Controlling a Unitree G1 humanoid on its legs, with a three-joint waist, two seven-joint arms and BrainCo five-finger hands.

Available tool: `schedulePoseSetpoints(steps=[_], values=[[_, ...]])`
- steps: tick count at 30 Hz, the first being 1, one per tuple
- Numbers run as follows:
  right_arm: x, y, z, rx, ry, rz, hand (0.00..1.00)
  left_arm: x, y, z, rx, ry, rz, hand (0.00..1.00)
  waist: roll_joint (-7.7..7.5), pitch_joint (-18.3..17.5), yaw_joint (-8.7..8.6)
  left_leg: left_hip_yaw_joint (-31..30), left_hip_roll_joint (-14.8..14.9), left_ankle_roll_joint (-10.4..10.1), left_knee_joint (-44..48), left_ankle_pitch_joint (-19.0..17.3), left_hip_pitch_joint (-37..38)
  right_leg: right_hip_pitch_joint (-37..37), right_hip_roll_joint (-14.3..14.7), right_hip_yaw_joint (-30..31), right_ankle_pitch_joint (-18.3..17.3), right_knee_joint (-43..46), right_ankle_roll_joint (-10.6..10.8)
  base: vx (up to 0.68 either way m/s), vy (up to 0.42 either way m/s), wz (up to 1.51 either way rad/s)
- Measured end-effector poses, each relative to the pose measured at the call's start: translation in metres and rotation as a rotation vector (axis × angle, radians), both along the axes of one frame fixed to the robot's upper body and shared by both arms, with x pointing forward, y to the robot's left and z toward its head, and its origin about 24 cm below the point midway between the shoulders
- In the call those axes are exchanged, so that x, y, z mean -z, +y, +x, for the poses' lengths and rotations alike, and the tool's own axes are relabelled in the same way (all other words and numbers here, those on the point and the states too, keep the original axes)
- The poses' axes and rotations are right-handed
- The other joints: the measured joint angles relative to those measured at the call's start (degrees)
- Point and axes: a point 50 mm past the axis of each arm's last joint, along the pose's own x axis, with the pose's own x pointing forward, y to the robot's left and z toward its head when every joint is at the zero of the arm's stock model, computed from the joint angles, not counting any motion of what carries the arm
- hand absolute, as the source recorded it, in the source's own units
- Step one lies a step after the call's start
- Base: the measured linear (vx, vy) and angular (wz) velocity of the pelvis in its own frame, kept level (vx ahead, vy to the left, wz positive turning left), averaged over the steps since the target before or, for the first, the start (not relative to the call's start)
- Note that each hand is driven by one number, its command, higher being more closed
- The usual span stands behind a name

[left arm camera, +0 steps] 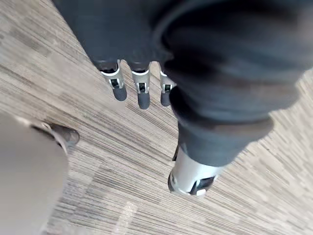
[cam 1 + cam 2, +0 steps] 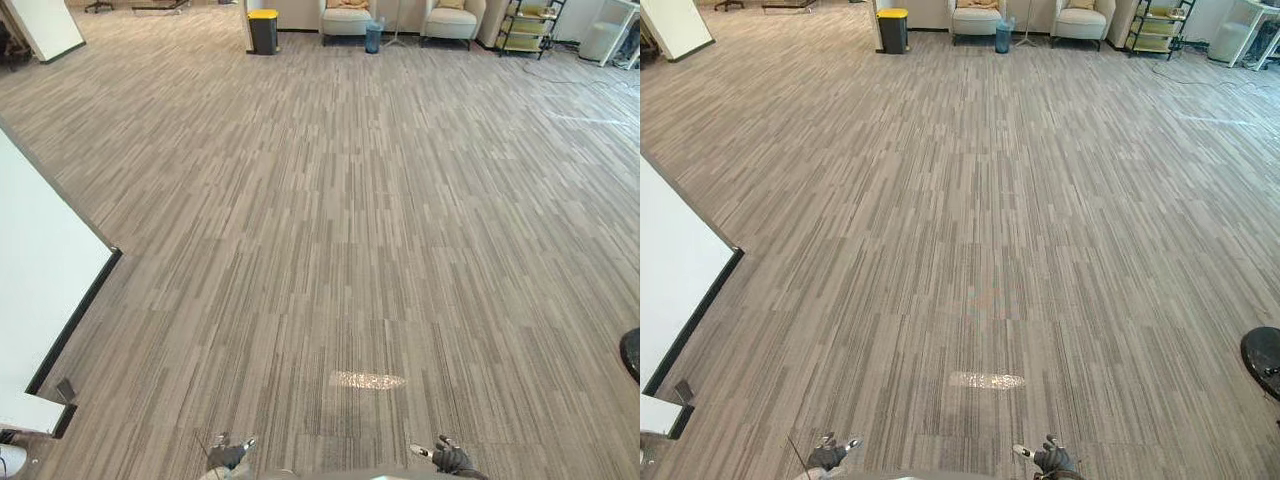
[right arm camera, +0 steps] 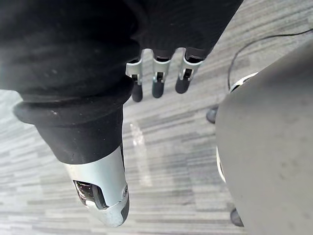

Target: Organize washtable

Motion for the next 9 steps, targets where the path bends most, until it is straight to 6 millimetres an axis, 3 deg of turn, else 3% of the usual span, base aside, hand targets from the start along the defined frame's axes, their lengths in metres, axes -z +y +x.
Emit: schedulePoseSetpoints(steps=[9], values=[[0.0001, 0.0038, 0.0009, -0.037, 0.0, -0.001, 0.0, -0.0018, -0.0008, 0.0056, 0.076, -0.015, 0.018, 0.0, -0.53, 0.04, 0.07, -0.37, -0.78, 0.27, -1.2, 0.7, 0.34, -0.09, -0.72, -0.3, -0.03, 0.27, 0.05, -0.04, 0.016, 0.03]])
